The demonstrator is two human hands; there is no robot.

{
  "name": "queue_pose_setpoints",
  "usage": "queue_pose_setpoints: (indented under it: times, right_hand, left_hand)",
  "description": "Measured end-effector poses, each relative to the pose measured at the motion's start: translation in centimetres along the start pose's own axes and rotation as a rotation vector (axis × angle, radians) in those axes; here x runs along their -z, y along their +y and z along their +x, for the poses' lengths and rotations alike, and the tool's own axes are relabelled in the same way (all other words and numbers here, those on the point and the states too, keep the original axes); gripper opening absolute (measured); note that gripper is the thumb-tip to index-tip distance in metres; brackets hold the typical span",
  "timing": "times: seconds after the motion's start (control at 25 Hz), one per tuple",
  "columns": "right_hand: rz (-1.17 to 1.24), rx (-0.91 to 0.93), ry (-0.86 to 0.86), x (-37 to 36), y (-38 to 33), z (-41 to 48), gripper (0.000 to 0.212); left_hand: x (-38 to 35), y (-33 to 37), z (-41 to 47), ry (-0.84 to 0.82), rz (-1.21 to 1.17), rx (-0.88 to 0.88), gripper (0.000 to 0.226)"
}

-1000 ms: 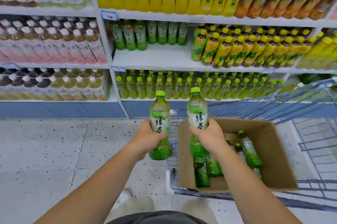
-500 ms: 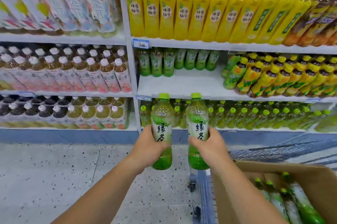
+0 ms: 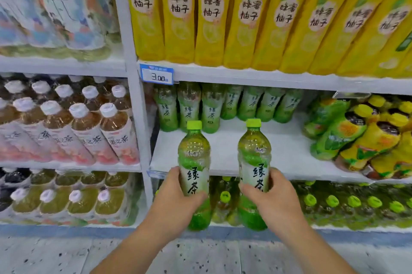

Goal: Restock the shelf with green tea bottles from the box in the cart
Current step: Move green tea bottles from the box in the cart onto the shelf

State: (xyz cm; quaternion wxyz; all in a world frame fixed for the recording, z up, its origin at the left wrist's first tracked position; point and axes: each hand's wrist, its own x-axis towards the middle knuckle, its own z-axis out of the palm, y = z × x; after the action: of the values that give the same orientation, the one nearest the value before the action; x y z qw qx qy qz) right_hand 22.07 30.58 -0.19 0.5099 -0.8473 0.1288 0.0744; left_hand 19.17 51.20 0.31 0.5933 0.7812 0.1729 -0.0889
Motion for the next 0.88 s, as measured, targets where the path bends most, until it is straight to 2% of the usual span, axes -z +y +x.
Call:
queue_pose_setpoints:
  times: [0.32,0.52,0.72,0.88]
  right_hand:
    - [0.079,0.082,0.153,-0.7,1.2,9.8,0.029]
    - [0.09,0.156,0.232,-0.3,2.3,13.8,0.033]
    - [0.131,0.267,0.209,-0.3,3.4,14.6,0.04]
    - [0.216,0.281,0.144,-0.1,3.7,15.6,0.04]
  left_hand:
    - [-5.2,0.2,11.6,-0.035,-0.031,-0.291,0.046]
    - [-9.6,0.1,14.8,-0.013,-0.072,-0.409,0.053]
    - [-10.8,0.1,16.7,0.03,0.074,-0.514,0.061]
    - [-10.8,-0.4,17.3,0.023,0.162,-0.535,0.065]
